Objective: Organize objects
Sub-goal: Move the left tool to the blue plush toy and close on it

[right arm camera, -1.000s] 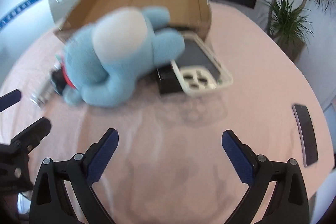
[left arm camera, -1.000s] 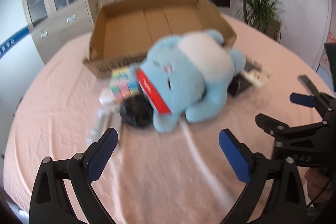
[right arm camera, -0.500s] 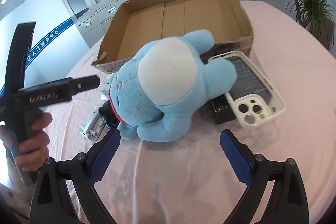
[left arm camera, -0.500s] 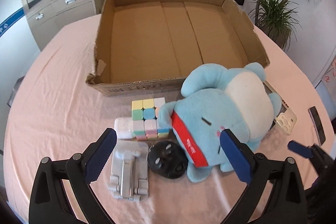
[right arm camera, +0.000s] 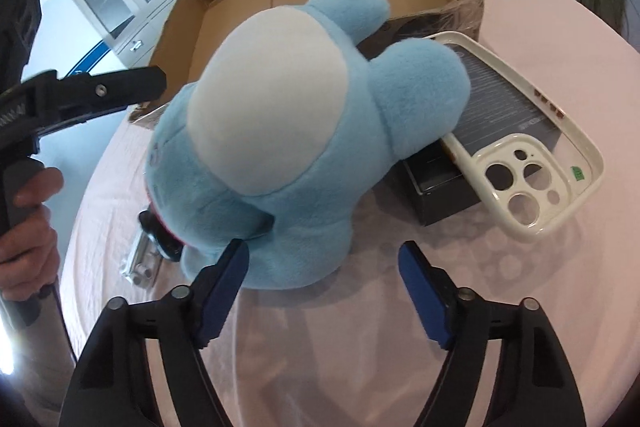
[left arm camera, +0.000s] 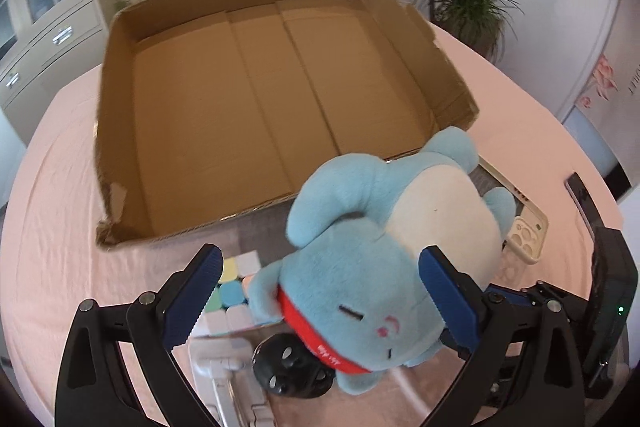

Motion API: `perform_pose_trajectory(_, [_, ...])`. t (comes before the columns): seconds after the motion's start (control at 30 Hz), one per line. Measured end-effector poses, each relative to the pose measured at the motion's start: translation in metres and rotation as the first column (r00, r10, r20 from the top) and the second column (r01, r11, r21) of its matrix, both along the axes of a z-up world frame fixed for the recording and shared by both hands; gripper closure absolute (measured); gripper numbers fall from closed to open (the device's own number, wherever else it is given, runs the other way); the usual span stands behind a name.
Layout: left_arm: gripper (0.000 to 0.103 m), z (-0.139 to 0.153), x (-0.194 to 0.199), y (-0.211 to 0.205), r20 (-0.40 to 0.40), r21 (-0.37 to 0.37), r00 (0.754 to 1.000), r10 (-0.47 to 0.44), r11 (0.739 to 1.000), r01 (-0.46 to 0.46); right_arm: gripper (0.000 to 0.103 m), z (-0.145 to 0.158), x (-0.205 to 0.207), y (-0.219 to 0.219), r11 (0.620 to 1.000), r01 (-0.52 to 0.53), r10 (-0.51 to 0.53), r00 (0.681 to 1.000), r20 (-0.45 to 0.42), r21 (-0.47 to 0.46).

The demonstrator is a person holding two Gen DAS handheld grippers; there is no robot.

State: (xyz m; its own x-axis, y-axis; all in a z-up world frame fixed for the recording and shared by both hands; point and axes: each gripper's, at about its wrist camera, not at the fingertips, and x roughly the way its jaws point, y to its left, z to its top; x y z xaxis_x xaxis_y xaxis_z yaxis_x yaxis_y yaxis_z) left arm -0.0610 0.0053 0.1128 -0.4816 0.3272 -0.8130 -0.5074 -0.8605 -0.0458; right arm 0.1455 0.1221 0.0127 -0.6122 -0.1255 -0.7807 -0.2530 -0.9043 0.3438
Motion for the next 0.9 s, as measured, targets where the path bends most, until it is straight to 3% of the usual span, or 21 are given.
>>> perform_pose_trajectory(0.1, [0.005,-0.009,-0.008,0.008,0.064,0.021,0.995,-0.076,0.997,0.075,0.05,-0.006,-0.006,0.003,0.998,0.007,-0.006,1.0,0.01,-0.064])
perform_pose_trajectory(0.3, [0.005,-0.019,-0.005,0.017,0.098,0.039,0.984,-0.148,0.989,0.144,0.058,-0.001,-0.015,-0.004,0.996,0.038,-0.04,0.999,-0.019,-0.082])
perform_pose_trajectory(0.4, [0.006,-0.023,0.001,0.019,0.148,0.066,0.968,-0.201,0.979,0.193,0.075,0.002,-0.023,-0.006,0.998,-0.007,0.007,1.0,0.007,-0.058])
perform_pose_trajectory(0.5, [0.007,-0.027,0.016,0.031,0.151,0.014,0.963,-0.225,0.974,0.225,0.079,0.013,-0.019,-0.003,0.999,-0.041,0.041,0.999,-0.004,-0.03])
perform_pose_trajectory(0.6, [0.007,-0.016,0.047,0.03,0.187,0.113,0.939,-0.288,0.956,0.27,0.079,0.03,0.002,0.006,0.997,-0.075,0.075,0.997,-0.033,-0.023])
perform_pose_trajectory(0.7, [0.007,0.008,0.095,0.026,0.155,0.231,0.905,-0.396,0.905,0.357,0.085,0.055,0.033,0.013,0.976,-0.215,0.211,0.974,-0.079,-0.041])
perform_pose_trajectory(0.77, [0.007,0.019,0.117,0.022,0.073,0.174,0.924,-0.376,0.917,0.36,0.09,0.064,0.059,0.011,0.961,-0.273,0.275,0.959,-0.069,0.035])
perform_pose_trajectory(0.83, [0.007,0.023,0.117,0.012,0.012,0.12,0.951,-0.308,0.945,0.304,0.09,0.068,0.073,0.011,0.958,-0.25,0.256,0.966,-0.032,0.14])
perform_pose_trajectory(0.9, [0.007,0.015,0.099,0.002,0.028,0.094,0.979,-0.203,0.975,0.199,0.09,0.062,0.086,0.024,0.971,-0.207,0.212,0.977,-0.032,0.119])
